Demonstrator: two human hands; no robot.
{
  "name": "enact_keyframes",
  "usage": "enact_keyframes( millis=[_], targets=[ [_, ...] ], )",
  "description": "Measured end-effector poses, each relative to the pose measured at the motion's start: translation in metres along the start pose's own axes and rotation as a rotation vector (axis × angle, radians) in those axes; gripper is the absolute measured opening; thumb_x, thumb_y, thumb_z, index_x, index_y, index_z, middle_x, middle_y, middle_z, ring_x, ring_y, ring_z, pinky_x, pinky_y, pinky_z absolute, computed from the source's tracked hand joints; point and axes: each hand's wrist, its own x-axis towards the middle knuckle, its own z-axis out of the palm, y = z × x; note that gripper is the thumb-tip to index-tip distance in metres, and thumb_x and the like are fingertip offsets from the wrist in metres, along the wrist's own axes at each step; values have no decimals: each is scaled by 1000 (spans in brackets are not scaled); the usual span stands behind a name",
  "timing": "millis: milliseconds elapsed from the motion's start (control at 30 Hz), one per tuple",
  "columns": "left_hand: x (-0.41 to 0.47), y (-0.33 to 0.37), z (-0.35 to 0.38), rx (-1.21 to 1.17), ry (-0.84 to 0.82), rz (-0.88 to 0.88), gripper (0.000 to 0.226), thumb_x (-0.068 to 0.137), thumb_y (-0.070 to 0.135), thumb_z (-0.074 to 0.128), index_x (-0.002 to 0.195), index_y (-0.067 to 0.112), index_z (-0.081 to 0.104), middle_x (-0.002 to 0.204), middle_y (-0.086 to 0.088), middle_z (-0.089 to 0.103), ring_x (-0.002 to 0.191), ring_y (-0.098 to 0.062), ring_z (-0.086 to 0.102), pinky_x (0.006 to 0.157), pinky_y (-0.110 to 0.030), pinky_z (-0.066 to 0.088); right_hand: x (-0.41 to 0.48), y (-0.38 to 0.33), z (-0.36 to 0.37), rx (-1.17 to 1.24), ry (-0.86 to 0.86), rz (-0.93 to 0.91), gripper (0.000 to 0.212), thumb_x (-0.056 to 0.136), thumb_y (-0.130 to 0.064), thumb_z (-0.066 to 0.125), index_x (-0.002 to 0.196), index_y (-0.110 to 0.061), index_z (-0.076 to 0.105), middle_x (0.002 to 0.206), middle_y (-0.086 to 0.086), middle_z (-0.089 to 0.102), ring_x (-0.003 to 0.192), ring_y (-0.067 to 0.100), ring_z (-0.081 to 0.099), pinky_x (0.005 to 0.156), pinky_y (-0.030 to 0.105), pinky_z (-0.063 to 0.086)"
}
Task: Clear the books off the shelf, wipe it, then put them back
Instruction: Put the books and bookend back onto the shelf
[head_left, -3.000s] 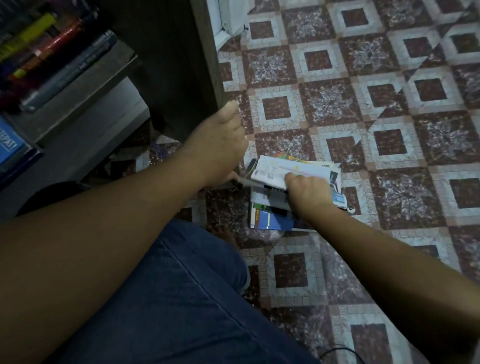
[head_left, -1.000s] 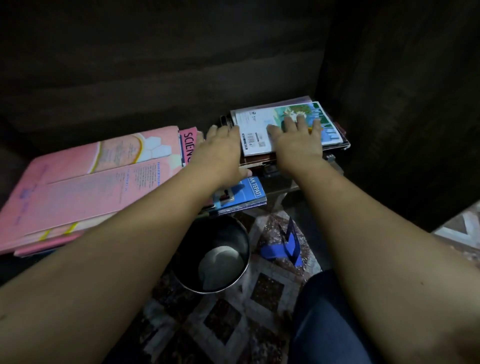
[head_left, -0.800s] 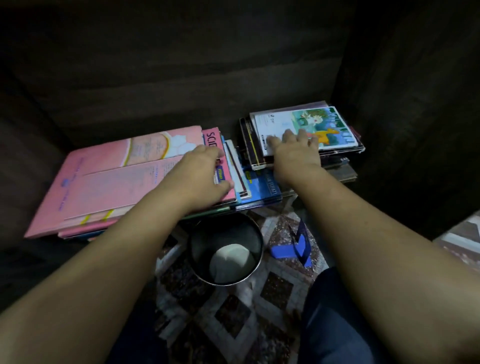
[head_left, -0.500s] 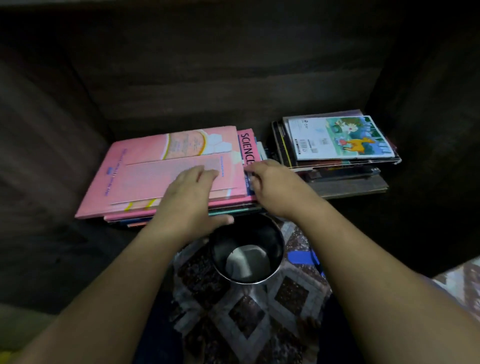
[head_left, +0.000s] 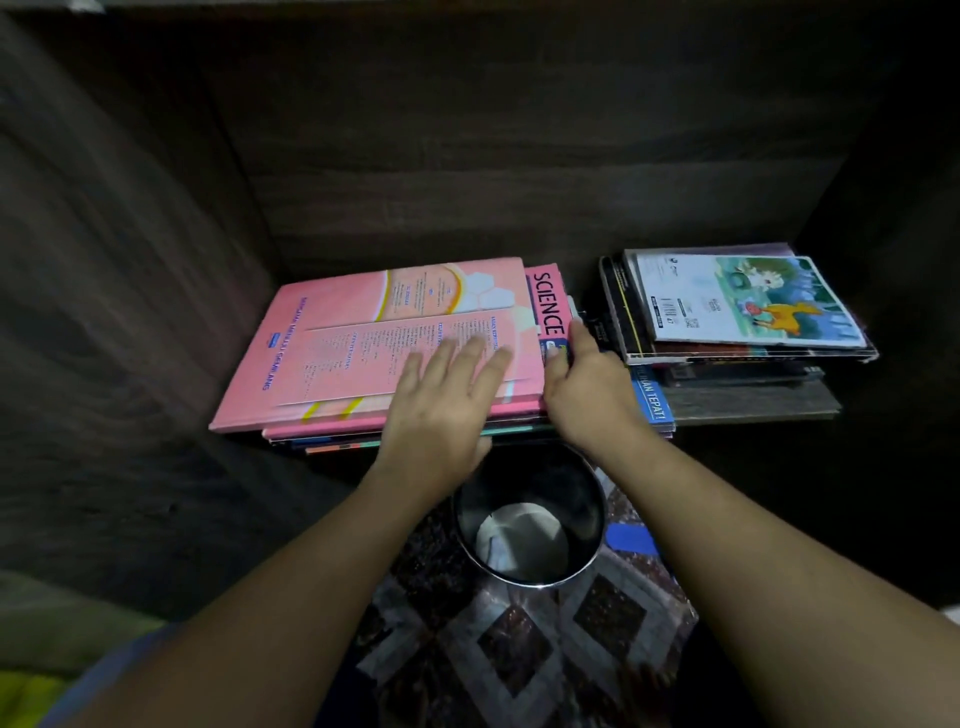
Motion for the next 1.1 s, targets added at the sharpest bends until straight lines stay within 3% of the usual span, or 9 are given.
enact_keyframes(
  millis=[267, 400, 467, 567, 700, 767, 867, 967, 1100],
  targets=[
    [16, -9, -19, -138, 321, -144, 110, 43, 29, 92, 135, 11, 35, 131, -16, 57, 113, -38, 59, 89, -50, 50, -15, -37, -27, 180, 226, -484, 45, 102, -33, 40, 140, -11, 48, 132, 13, 57, 123, 23, 51, 101, 23, 34],
    [20, -33, -42, -285, 457, -298, 94, 58, 24, 87, 137, 1, 41, 132, -17, 54, 116, -36, 57, 92, -47, 47, -16, -43, -19, 310, 81, -692, 55, 101, -33, 38, 151, -13, 28, 134, 4, 51, 121, 12, 48, 102, 22, 35],
    [19, -42, -54, -333, 523, -399, 89, 66, 24, 83, 140, 2, 39, 136, -14, 51, 120, -32, 54, 95, -44, 45, -15, -41, -5, 189, -8, -677, 62, 100, -35, 41, 154, -20, 14, 140, 3, 45, 124, 16, 45, 104, 28, 34],
    [17, -55, -65, -394, 634, -577, 87, 70, 26, 77, 142, 7, 33, 136, -9, 48, 119, -27, 53, 96, -44, 45, -11, -33, 12, -371, 2, -622, 73, 91, -47, 49, 152, -29, 14, 153, 4, 32, 136, 28, 32, 110, 49, 28],
    [10, -81, -68, -518, 823, -770, 87, 71, 30, 66, 145, 13, 23, 137, -7, 47, 119, -24, 55, 99, -46, 47, -6, -27, 19, -828, -162, -385, 112, 68, -73, 63, 150, -37, -4, 160, 10, -2, 145, 41, 1, 108, 68, 9],
    [6, -92, -68, -531, 958, -779, 91, 71, 23, 65, 147, 8, 19, 142, -8, 40, 126, -20, 49, 105, -39, 43, -2, -21, 24, -894, -213, -279, 120, 68, -60, 76, 149, -37, -10, 159, 12, -10, 143, 46, -4, 106, 71, 8],
    [-2, -103, -63, -412, 1079, -753, 90, 72, 11, 65, 144, -13, 17, 138, -8, 27, 130, -14, 32, 114, -22, 23, 5, -6, 32, -866, -169, -195, 101, 83, -24, 71, 149, -34, -5, 158, 17, -4, 140, 49, 10, 106, 69, 23],
    [-8, -101, -45, -166, 1012, -827, 88, 72, 21, 65, 139, -17, 23, 137, -26, 33, 125, -36, 35, 111, -37, 23, 8, 10, 39, -818, -133, -213, 96, 82, -10, 66, 148, -33, 0, 154, 16, 9, 129, 45, 31, 95, 56, 43],
    [-7, -91, -17, -82, 969, -1014, 83, 76, 28, 65, 139, -13, 29, 143, -26, 34, 123, -38, 38, 107, -42, 28, 10, 22, 46, -832, -84, -267, 101, 80, -7, 68, 147, -36, -2, 153, 15, 8, 129, 47, 30, 95, 57, 42]
  ],
)
